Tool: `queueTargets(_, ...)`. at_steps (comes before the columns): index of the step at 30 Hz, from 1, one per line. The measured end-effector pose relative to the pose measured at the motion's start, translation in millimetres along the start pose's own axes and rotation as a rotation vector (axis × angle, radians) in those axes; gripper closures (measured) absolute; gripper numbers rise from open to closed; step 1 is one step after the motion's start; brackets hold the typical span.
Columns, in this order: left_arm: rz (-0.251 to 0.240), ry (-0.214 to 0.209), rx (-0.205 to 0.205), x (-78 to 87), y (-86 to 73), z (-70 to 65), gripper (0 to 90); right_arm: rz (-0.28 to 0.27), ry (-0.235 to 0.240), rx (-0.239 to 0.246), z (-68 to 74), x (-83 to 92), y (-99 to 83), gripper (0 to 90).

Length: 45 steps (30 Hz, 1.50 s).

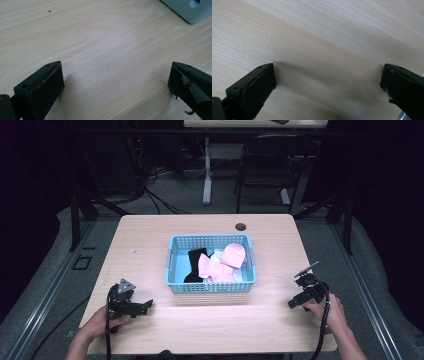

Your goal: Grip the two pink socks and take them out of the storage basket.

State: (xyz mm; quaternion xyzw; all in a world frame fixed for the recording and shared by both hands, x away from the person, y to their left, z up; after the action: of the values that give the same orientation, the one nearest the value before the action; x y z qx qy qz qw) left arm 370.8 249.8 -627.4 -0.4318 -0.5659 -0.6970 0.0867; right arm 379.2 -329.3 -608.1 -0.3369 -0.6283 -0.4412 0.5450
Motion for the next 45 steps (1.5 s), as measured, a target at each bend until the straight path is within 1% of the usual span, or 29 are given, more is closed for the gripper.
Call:
queueTargets(6, 0.002, -0.002, -0.001, 0.2, -0.1, 0.0, 0.1, -0.004, -0.003, 0.0, 0.0, -0.1, 0.4, 0.0)
queueTargets(9, 0.002, -0.003, 0.0, 0.2, 0.0, 0.0, 0.1, -0.01, -0.008, -0.006, 0.1, -0.1, 0.5, 0.0)
queueTargets(10, 0.002, -0.003, 0.0, 0.2, 0.0, 0.0, 0.1, -0.019, 0.001, -0.015, 0.7, -1.0, 0.8, 0.0)
queueTargets(11, 0.002, -0.003, 0.0, 0.2, 0.0, 0.0, 0.1, -0.012, 0.002, -0.018, 0.9, -0.7, 1.1, 0.0)
queueTargets(13, 0.001, 0.0, -0.001, 0.1, 0.0, 0.1, 0.1, 0.006, -0.014, -0.012, 0.5, 1.7, 1.5, 0.1)
queueTargets(15, 0.0, 0.001, -0.001, 0.0, 0.0, 0.1, 0.1, -0.003, -0.007, -0.014, 0.8, 3.9, 2.4, 0.0)
queueTargets(17, 0.001, 0.0, -0.001, 0.1, -0.1, 0.1, 0.1, -0.049, -0.002, -0.028, 2.2, 14.5, 5.6, 0.4)
queueTargets(21, 0.002, -0.001, -0.002, 0.4, -0.4, 0.0, 0.1, -0.098, -0.017, -0.017, 4.7, 32.2, 8.8, 1.5)
queueTargets(22, 0.002, -0.001, -0.002, 0.5, -0.5, 0.0, 0.1, -0.118, -0.015, -0.022, 5.7, 35.8, 9.8, 1.5)
queueTargets(25, 0.003, -0.001, -0.003, 0.5, -0.5, 0.0, 0.1, -0.154, -0.024, -0.018, 7.3, 45.3, 12.4, 1.5)
queueTargets(26, 0.003, -0.001, -0.003, 0.5, -0.5, 0.0, 0.1, -0.154, -0.024, -0.018, 7.3, 45.3, 12.4, 1.5)
queueTargets(27, 0.003, -0.001, -0.003, 0.5, -0.5, 0.0, 0.1, -0.173, -0.026, -0.007, 9.9, 55.4, 15.7, 1.6)
queueTargets(29, 0.003, -0.001, -0.003, 0.5, -0.5, -0.1, 0.1, -0.193, -0.023, -0.006, 12.5, 60.0, 18.3, 1.7)
queueTargets(30, 0.003, -0.001, -0.003, 0.5, -0.5, -0.1, 0.1, -0.2, -0.027, -0.001, 13.9, 62.9, 19.9, 1.8)
queueTargets(31, 0.003, -0.001, -0.003, 0.5, -0.5, -0.1, 0.1, -0.203, -0.02, 0.003, 15.5, 66.2, 21.8, 1.8)
queueTargets(32, 0.003, -0.001, -0.003, 0.5, -0.5, -0.1, 0.1, -0.212, -0.027, 0.011, 16.3, 69.8, 24.1, 1.8)
queueTargets(33, 0.003, 0.0, -0.002, 0.5, -0.5, -0.1, 0.1, -0.224, -0.027, 0.006, 17.9, 72.4, 26.2, 1.8)
queueTargets(34, 0.003, 0.0, -0.003, 0.6, -0.5, -0.1, 0.1, -0.226, -0.025, 0.018, 18.4, 74.5, 27.7, 1.8)
queueTargets(35, 0.003, -0.001, -0.003, 0.7, -0.7, -0.2, 0.1, -0.23, -0.021, 0.017, 20.5, 77.0, 29.9, 1.8)
queueTargets(37, 0.003, -0.002, -0.001, 0.9, -0.9, -0.6, 0.1, -0.246, -0.028, 0.025, 23.7, 81.9, 35.1, 1.9)
queueTargets(38, 0.003, -0.002, -0.001, 0.9, -1.0, -0.6, 0.1, -0.248, -0.033, 0.043, 25.4, 85.4, 38.4, 1.8)
queueTargets(40, 0.003, -0.002, -0.002, 1.0, -1.0, -0.6, 0.1, -0.264, -0.034, 0.051, 29.9, 88.9, 43.5, 1.8)
queueTargets(43, 0.003, -0.002, 0.0, 1.0, -1.0, -0.6, 0.1, -0.276, -0.034, 0.083, 37.2, 93.8, 53.1, 2.8)
queueTargets(45, 0.003, -0.002, -0.001, 1.0, -1.0, -0.6, 0.1, -0.286, -0.037, 0.094, 40.8, 95.3, 58.0, 3.0)
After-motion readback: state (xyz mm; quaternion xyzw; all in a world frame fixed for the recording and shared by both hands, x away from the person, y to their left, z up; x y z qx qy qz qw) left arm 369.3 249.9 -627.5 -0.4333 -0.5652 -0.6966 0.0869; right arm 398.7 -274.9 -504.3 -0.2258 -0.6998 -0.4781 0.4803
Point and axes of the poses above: each handheld gripper's, and its own axes: x roughly backward along the jaws, y roughly out of its top, z roughly to its left, the point moved 5 cm from there along -x, roughly forward along the jaws, and after that the axes turned 1 degree about -y, right-handed, at the moved point
